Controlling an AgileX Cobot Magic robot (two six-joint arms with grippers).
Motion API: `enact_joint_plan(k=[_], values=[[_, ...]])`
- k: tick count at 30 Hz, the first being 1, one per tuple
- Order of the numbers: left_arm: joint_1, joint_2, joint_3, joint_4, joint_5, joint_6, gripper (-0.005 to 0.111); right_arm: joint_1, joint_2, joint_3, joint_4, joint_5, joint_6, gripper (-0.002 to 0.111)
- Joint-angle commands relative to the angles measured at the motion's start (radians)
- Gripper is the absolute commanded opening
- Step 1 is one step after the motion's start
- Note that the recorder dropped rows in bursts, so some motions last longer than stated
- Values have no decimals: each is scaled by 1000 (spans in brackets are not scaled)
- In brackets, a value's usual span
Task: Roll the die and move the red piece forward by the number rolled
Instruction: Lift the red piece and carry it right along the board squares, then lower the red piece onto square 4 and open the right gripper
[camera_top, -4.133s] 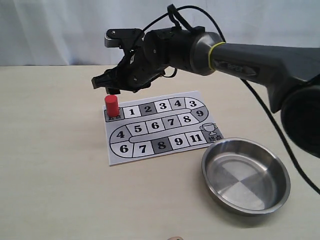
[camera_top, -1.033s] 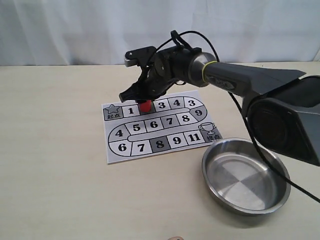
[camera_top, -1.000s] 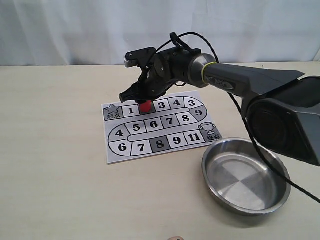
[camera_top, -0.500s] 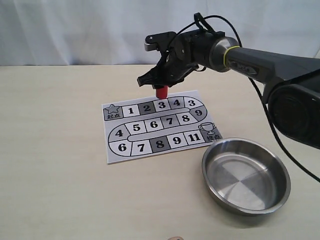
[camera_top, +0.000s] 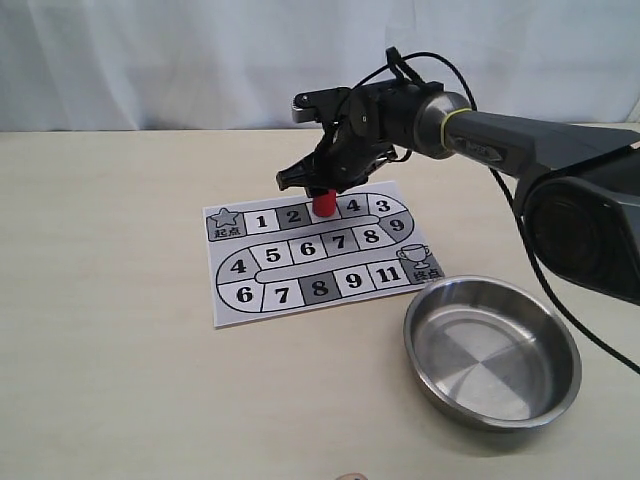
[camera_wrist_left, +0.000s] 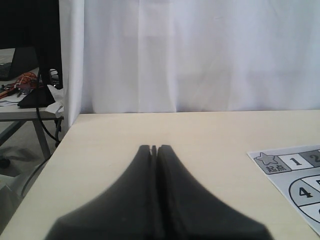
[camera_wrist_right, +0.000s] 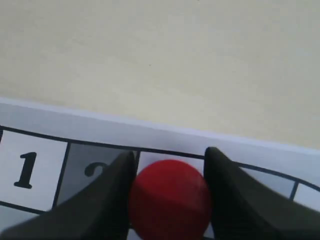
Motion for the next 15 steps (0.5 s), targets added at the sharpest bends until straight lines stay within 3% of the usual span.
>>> enact_joint_plan(k=[1,15], values=[[0,-1,-5,-2,-11,-2,0,-15,-36,2,-6,-2,-2,4],[0,-1,-5,-2,-11,-2,0,-64,8,2,-13,96,4,4]])
